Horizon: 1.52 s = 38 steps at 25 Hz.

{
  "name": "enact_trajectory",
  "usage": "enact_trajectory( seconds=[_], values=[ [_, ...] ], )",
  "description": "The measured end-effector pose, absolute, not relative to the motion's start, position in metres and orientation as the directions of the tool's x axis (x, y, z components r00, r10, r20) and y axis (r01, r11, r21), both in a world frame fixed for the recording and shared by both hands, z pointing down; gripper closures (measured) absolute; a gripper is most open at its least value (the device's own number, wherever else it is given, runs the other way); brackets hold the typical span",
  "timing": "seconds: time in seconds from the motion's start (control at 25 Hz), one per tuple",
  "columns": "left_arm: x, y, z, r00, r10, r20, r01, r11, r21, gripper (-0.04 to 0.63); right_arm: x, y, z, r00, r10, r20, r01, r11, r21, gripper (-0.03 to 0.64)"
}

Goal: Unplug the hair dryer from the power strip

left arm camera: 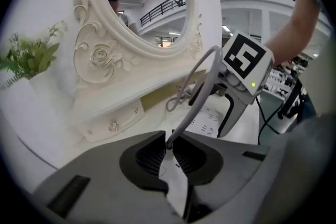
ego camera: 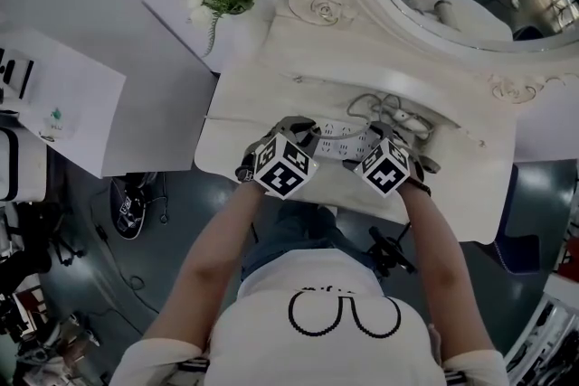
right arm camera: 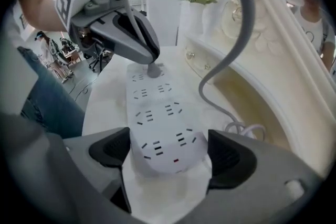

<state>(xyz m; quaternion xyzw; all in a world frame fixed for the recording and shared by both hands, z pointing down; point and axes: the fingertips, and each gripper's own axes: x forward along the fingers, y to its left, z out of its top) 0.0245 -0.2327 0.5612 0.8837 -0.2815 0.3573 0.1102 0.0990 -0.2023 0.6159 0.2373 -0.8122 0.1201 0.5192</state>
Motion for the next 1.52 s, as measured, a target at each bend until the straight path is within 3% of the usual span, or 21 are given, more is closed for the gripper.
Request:
enact_trajectory(
  seconds=[0.2, 0.32, 0.56, 0.68, 1.12, 1.32, 1.52],
  values=[
    [0.017, -0.240, 0.553, 0.685, -0.360, 0.634, -0.684, -0.618, 0.387, 0.555, 0.098, -0.201, 0.616, -0.348, -0.256, 0.902, -0.487, 0.872, 0.059, 0.161],
    [0.017, -0.254, 0.551, 0.700, -0.376, 0.607, -0.707, -0.482, 0.517, 0.555, 0.098, -0.202, 0.615, -0.356, -0.264, 0.896, -0.493, 0.868, 0.059, 0.164],
    [0.026, -0.245, 0.544, 0.610, -0.412, 0.677, -0.704, -0.673, 0.225, 0.558, 0.099, -0.204, 0.615, -0.336, -0.239, 0.911, -0.532, 0.846, 0.026, 0.163],
    [0.020, -0.236, 0.545, 0.610, -0.428, 0.667, -0.690, -0.701, 0.181, 0.558, 0.098, -0.201, 0.616, -0.337, -0.237, 0.911, -0.505, 0.862, 0.037, 0.161],
    [0.015, -0.236, 0.538, 0.642, -0.418, 0.642, -0.724, -0.606, 0.329, 0.574, 0.096, -0.199, 0.616, -0.347, -0.230, 0.909, -0.472, 0.881, 0.042, 0.161],
    [0.011, -0.254, 0.541, 0.694, -0.433, 0.575, -0.720, -0.390, 0.574, 0.574, 0.096, -0.199, 0.616, -0.345, -0.232, 0.910, -0.478, 0.877, 0.043, 0.161],
    [0.044, -0.255, 0.499, 0.754, -0.427, 0.499, -0.652, -0.577, 0.492, 0.574, 0.097, -0.200, 0.617, -0.331, -0.233, 0.914, -0.476, 0.878, 0.051, 0.161]
  ],
)
